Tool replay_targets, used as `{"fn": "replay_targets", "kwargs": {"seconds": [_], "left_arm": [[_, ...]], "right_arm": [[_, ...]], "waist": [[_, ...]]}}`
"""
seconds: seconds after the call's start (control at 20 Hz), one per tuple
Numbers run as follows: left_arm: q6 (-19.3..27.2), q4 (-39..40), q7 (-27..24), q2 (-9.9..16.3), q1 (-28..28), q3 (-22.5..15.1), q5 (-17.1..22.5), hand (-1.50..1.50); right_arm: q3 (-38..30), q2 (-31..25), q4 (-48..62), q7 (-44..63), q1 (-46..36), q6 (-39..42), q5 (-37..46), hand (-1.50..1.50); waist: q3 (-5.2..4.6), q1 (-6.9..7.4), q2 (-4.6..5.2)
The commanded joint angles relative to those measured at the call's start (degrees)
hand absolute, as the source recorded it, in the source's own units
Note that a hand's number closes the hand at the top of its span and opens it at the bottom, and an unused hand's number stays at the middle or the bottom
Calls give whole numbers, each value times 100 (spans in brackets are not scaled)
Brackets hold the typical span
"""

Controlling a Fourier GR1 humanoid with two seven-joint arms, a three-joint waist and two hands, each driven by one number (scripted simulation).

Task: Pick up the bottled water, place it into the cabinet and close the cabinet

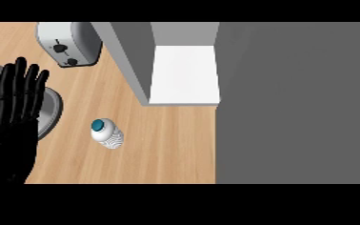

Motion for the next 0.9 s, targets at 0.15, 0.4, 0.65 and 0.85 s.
{"fn": "replay_targets", "kwargs": {"seconds": [0.15, 0.4, 0.65, 0.85], "left_arm": [[726, -249, 156, -568, 154, -1071, -882, -150], [1684, -215, 1024, -583, 430, -1972, 110, -150], [2717, -1044, 2188, -588, 118, -3055, -920, -150], [2954, -1651, 2675, -589, 520, -3773, -1625, -150]], "right_arm": [[68, 151, -479, -65, 820, -2, 135, -150], [603, 109, -780, 738, 1394, 690, -1035, -150], [-31, -271, -1975, 1068, 2218, 972, -1917, -150], [-142, -262, -2315, 1217, 2507, 1045, -2087, -150]], "waist": [[106, 18, 21], [107, -53, 7], [118, -67, -8], [112, 13, 2]]}}
